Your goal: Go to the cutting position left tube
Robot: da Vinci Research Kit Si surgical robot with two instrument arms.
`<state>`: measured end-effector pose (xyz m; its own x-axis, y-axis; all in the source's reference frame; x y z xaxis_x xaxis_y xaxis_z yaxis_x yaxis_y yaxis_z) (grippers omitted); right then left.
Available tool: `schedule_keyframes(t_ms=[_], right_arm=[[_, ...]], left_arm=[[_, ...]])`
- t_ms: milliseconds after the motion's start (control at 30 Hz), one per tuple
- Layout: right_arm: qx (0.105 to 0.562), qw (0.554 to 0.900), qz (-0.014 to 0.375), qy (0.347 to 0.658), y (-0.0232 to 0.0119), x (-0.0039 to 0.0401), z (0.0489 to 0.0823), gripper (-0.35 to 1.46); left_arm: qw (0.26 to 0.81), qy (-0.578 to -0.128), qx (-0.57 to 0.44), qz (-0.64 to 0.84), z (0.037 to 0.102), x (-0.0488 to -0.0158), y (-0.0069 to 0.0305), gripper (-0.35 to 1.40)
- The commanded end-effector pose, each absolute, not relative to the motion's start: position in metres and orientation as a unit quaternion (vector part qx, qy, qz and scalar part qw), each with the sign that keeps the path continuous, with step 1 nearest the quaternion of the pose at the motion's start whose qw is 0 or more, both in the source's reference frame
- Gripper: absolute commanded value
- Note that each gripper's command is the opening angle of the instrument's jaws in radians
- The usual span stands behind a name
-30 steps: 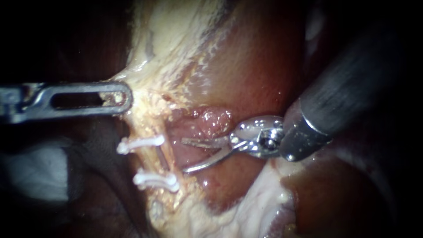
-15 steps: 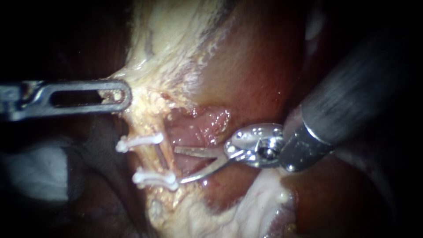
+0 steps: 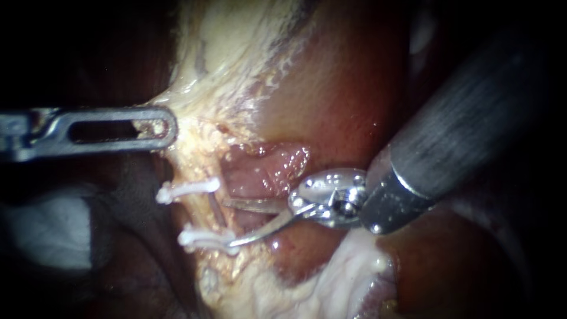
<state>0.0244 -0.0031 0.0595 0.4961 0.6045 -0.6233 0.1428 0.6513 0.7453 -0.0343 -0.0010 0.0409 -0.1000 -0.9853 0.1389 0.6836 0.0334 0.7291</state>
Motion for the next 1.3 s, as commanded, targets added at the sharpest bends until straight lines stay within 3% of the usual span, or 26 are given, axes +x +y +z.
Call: schedule_keyframes(t_ms=[33, 767, 1300], right_arm=[[0.39, 0.772, 0.149, 0.479, -0.0032, 0.0245, 0.0595, 1.28], [0.401, 0.768, 0.156, 0.474, -0.0046, 0.0273, 0.0625, 1.28], [0.43, 0.75, 0.133, 0.484, -0.005, 0.0297, 0.0615, 1.28]], left_arm=[[0.633, -0.34, 0.222, -0.659, 0.0409, -0.0343, -0.001, -0.33], [0.631, -0.341, 0.22, -0.661, 0.0402, -0.0348, -0.0014, -0.33], [0.629, -0.343, 0.219, -0.662, 0.0395, -0.0354, -0.0019, -0.33]])
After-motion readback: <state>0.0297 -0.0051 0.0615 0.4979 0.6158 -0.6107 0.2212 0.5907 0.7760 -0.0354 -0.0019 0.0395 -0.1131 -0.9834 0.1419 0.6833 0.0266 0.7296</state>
